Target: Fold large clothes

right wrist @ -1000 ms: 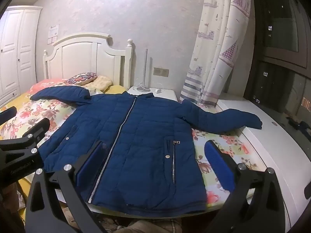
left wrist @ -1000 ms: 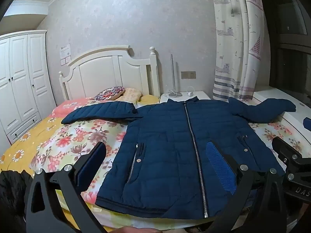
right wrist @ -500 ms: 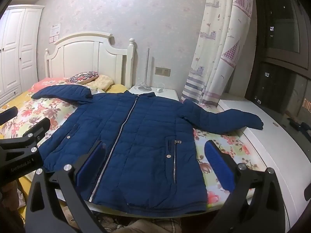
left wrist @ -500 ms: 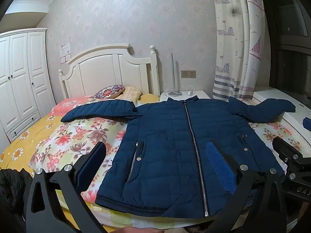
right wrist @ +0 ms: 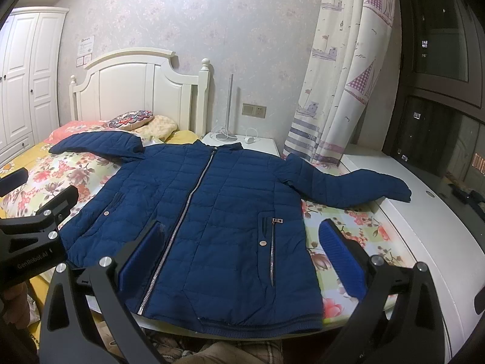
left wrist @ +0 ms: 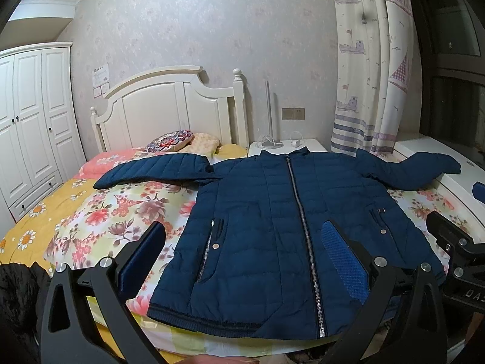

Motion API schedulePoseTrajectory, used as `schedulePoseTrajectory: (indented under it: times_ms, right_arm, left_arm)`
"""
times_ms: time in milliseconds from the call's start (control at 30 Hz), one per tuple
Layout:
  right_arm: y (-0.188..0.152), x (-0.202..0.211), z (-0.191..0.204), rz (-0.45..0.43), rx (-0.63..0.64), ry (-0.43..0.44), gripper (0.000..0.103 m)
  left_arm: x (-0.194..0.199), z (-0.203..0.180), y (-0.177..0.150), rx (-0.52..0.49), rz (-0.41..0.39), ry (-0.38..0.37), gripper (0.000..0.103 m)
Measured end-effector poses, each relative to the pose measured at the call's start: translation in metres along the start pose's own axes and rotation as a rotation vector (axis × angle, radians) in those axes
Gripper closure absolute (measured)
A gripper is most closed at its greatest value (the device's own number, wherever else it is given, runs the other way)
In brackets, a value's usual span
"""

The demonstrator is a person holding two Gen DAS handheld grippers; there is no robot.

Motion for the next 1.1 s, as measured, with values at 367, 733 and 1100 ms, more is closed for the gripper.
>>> schedulePoseTrajectory:
  times_ms: [367, 733, 1100]
  right_arm:
    - [0.0005, 0.0000, -0.0007, 0.001, -0.001, 0.001, 0.002]
    - [0.0008, -0.0004, -0.0014, 0.002, -0.001, 0.002, 0.002]
    - [-0.0008, -0.0013, -0.0010, 0.003, -0.003, 0.004, 0.002]
  left_arm:
    - [-0.0001, -0.0004, -0.0015, 0.002, 0.000, 0.000, 0.004]
    - [-0.0034, 0.0003, -0.0060, 0.004, 0.006, -0.001, 0.004]
    - [-0.0047, 0.0018, -0.0080, 0.003, 0.009, -0.002, 0.004]
Point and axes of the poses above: each gripper's, at about its wrist camera, not at the fingertips, and x roughly against the way its jaws point, z to its left, y to its top, the point moved 6 cm from there along -x, roughly the way its jaws point, and after that the axes turned 12 degrees about y, right-handed, at the moved point
